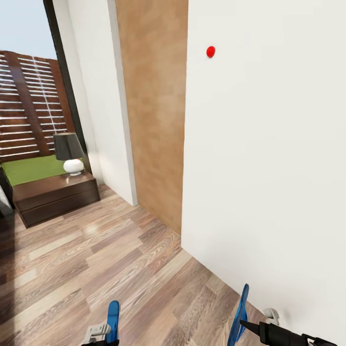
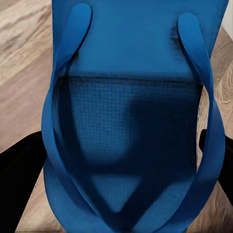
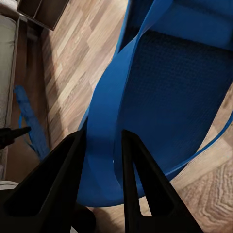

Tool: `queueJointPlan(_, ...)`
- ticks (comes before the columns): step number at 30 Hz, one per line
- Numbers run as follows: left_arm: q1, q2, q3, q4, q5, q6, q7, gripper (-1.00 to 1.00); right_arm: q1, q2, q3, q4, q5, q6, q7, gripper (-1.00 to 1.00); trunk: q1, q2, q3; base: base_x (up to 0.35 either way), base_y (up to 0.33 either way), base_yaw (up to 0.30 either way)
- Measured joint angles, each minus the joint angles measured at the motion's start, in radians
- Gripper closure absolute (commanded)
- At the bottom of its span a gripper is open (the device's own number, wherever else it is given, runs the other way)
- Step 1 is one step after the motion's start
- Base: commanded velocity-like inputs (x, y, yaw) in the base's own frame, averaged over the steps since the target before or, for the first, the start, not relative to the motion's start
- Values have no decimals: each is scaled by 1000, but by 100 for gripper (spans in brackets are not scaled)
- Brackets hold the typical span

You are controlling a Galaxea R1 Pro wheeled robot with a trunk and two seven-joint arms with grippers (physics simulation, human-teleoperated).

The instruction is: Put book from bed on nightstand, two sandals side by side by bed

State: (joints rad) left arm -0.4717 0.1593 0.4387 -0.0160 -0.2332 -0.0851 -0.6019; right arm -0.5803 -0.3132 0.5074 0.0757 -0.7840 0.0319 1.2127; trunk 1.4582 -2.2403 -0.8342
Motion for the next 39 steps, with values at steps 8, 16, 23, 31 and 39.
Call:
queueJointPlan(8,0,0,0,1,0,0,0,100,0,0,0,0,0,0,1,100,0,0,0,1,-1,191)
queueJointPlan(16,0,-18,1,0,0,0,0,100,0,0,0,0,0,0,2,100,0,0,0,0,0,115)
queueJointPlan(23,0,-20,3,-1,0,0,1,100,0,0,1,0,0,0,2,100,0,0,0,152,-104,272)
queueJointPlan(31,0,-20,3,0,0,-1,2,100,0,0,1,0,0,0,1,100,0,0,0,246,-221,49)
queueJointPlan(39,0,-20,3,-1,0,0,2,100,0,0,0,0,0,0,1,100,0,0,0,109,-107,165)
